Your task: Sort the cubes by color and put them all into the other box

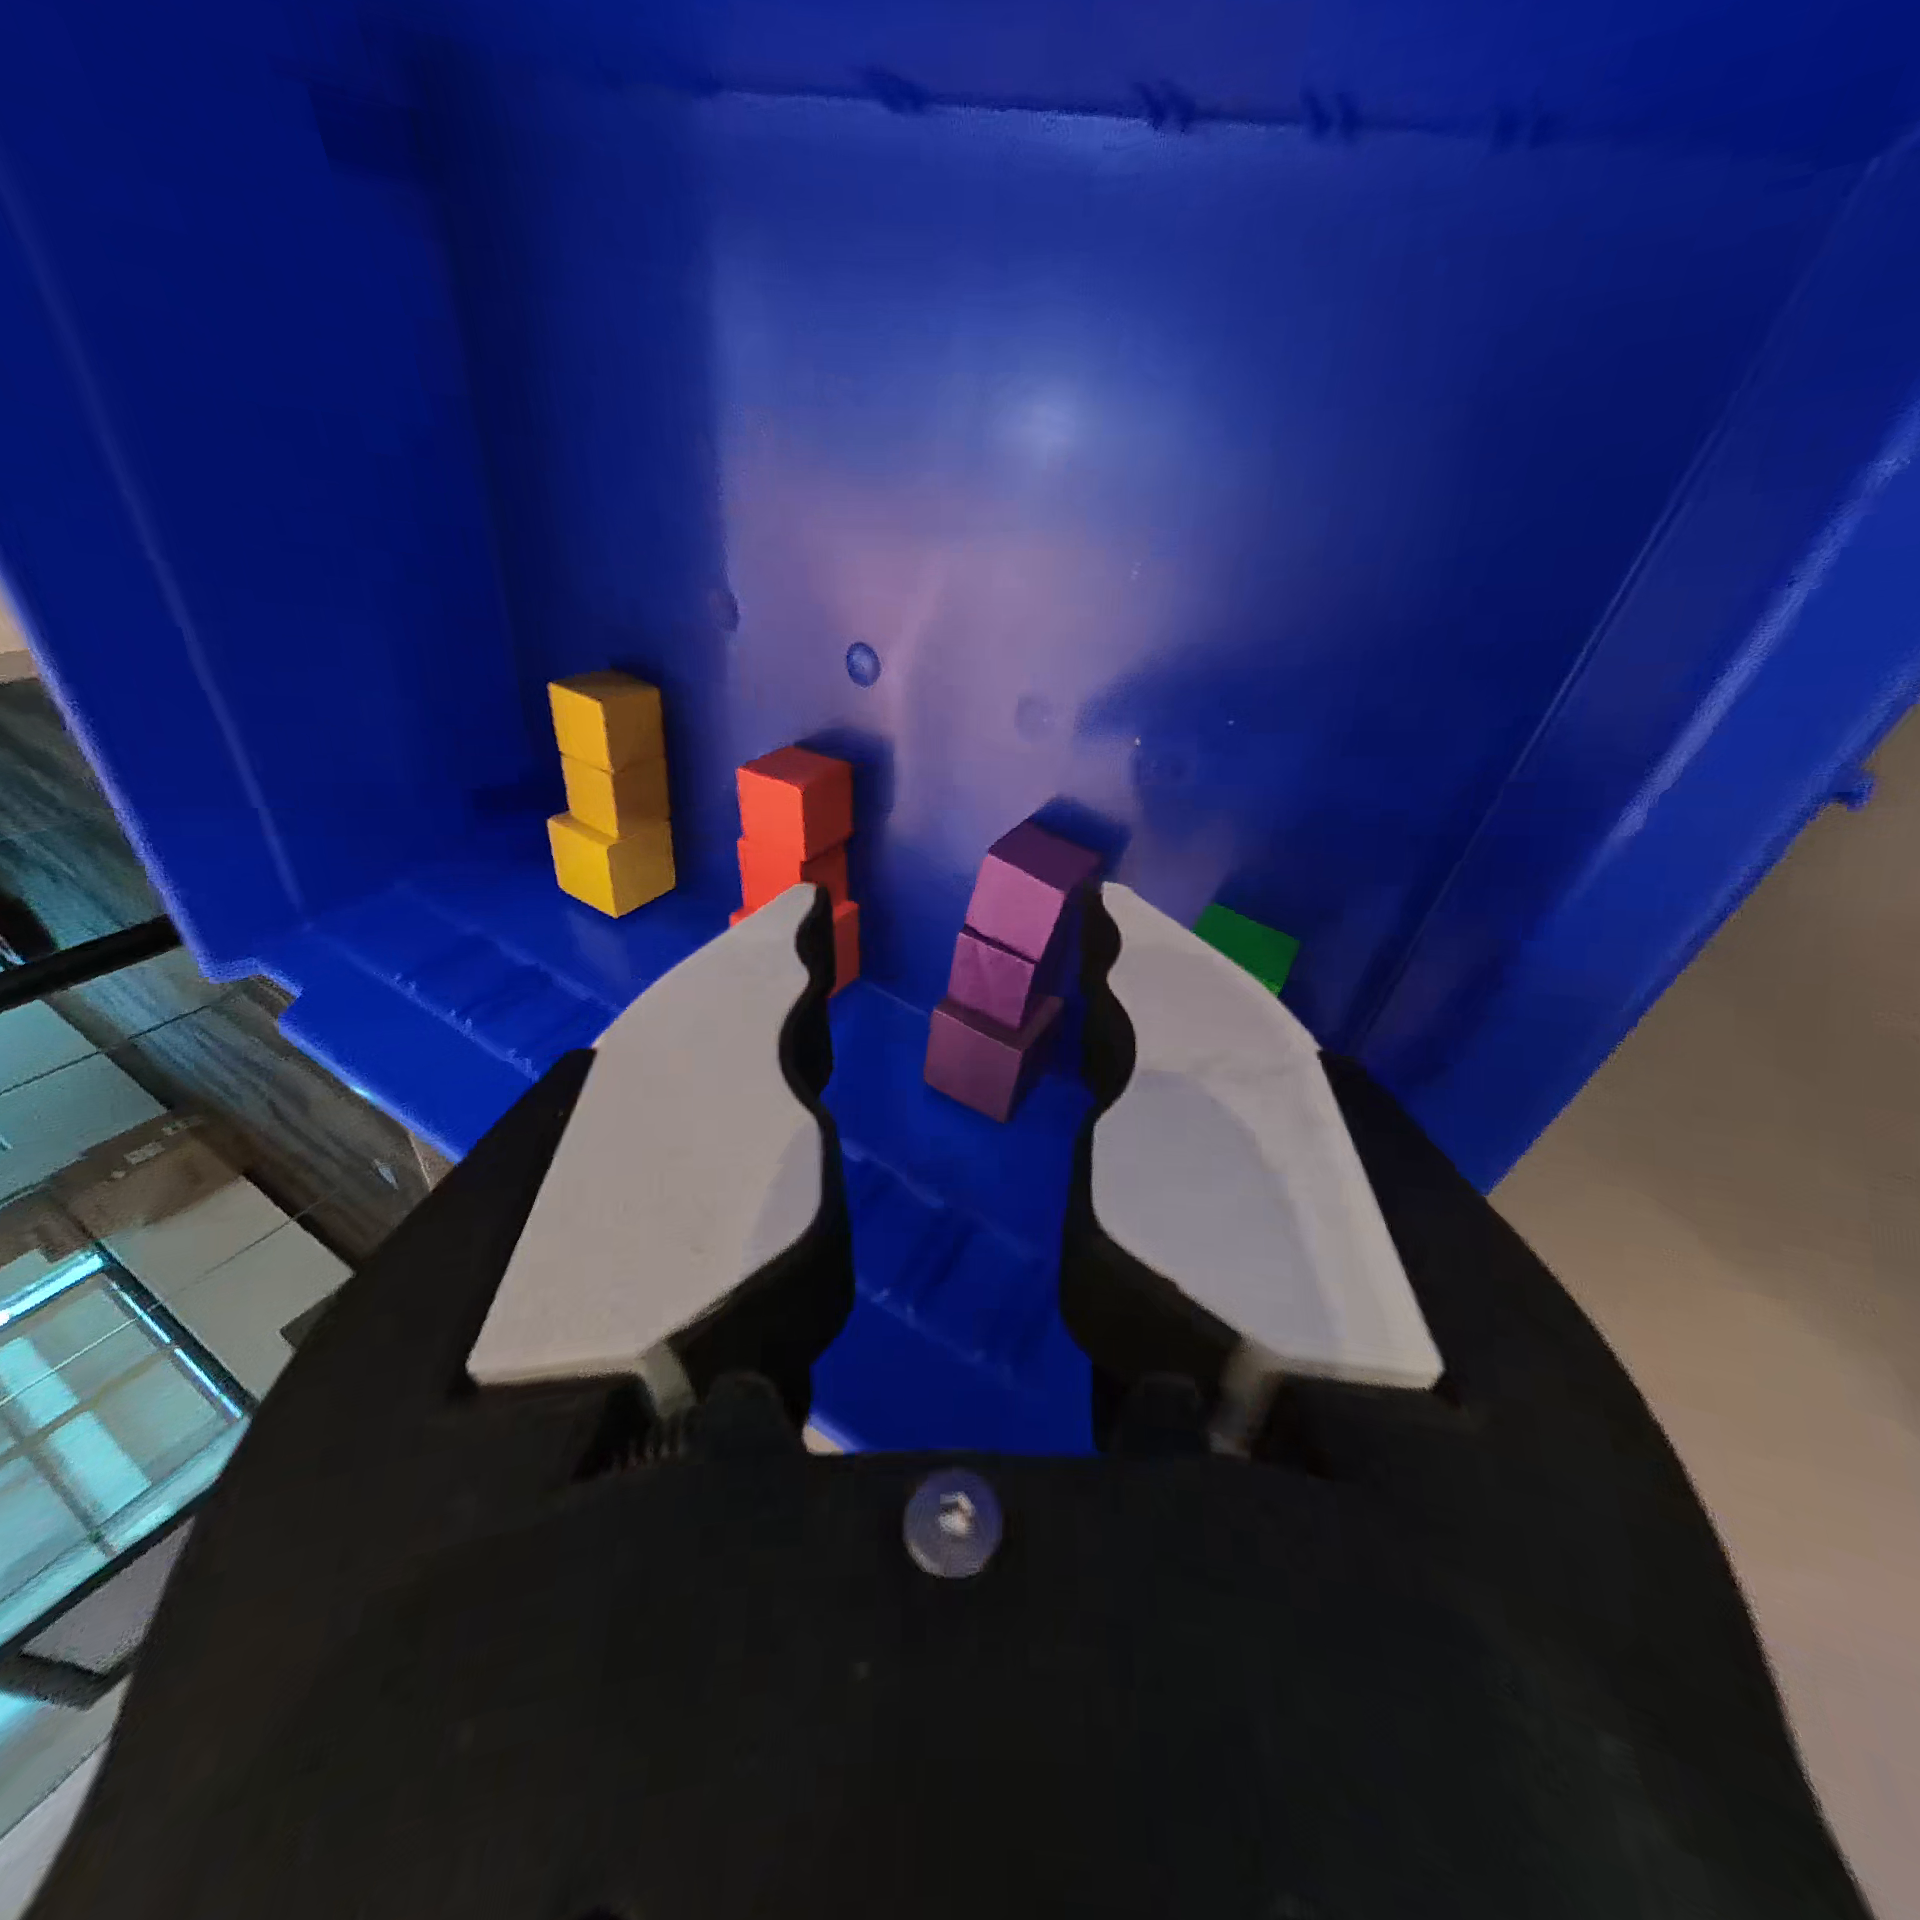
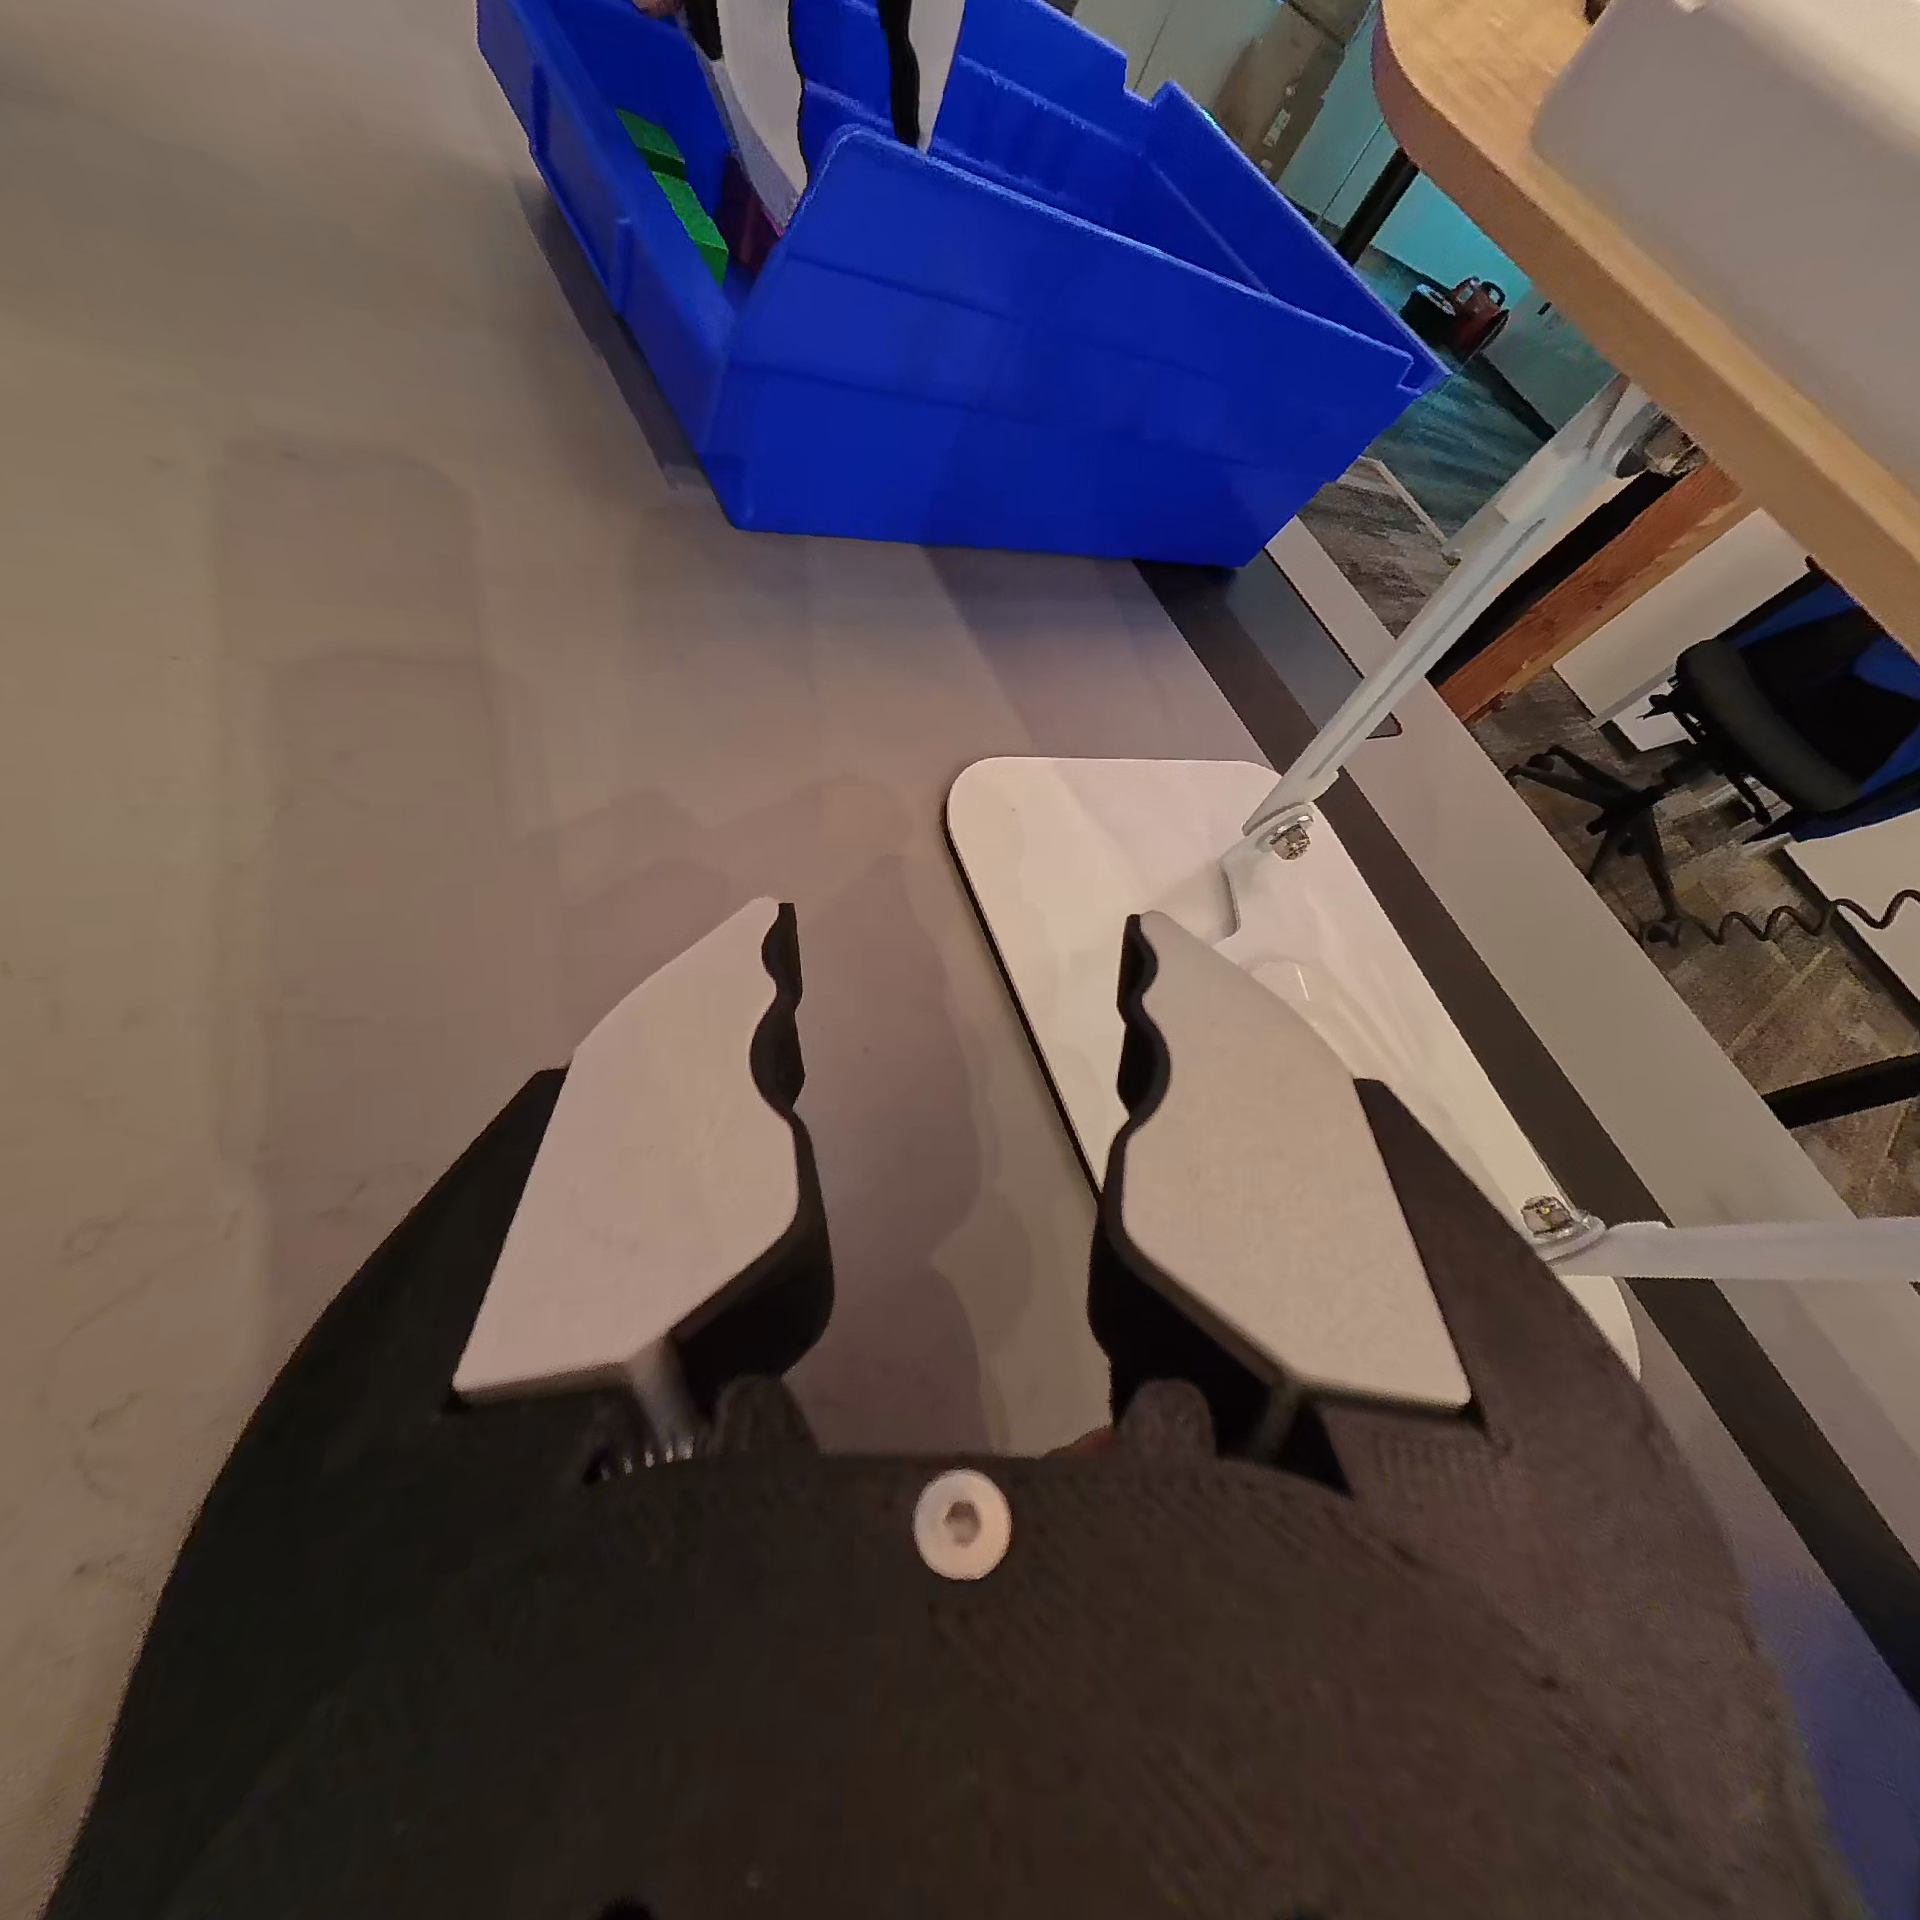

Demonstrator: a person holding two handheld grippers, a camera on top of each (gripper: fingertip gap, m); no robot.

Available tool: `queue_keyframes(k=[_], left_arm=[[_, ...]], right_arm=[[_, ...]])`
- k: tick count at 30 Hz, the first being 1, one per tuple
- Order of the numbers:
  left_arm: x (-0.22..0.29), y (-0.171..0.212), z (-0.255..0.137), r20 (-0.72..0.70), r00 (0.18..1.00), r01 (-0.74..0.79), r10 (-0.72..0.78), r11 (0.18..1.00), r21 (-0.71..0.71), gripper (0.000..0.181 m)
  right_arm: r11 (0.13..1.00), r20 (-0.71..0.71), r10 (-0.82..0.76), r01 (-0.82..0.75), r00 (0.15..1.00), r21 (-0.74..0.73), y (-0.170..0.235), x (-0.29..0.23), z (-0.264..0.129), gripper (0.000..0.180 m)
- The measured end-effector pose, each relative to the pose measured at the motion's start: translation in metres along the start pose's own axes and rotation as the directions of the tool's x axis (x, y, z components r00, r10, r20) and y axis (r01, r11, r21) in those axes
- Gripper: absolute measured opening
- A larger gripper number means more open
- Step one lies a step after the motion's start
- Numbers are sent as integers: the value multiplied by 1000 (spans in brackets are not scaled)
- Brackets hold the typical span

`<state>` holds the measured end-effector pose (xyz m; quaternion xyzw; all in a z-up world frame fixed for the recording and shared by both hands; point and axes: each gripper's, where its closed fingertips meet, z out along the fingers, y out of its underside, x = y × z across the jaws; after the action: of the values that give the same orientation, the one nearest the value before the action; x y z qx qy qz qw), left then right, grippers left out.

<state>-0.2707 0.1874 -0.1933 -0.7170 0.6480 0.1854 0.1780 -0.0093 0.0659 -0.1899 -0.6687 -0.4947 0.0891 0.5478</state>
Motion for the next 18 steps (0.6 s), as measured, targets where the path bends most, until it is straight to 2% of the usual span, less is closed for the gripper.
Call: queue_keyframes(k=[3,15,18], left_arm=[[2,12,8,-24,1000,0,-2,996,-89,47],[12,19,35,-95,995,-44,25,977,-208,44],[16,20,36,-128,992,-37,8,975,-220,34]], right_arm=[[1000,3,-1,1,1000,-2,0,0,0,59],[1000,11,-13,13,1000,-11,1,-2,1,58],[1000,13,-14,15,1000,-14,1,-3,1,58]])
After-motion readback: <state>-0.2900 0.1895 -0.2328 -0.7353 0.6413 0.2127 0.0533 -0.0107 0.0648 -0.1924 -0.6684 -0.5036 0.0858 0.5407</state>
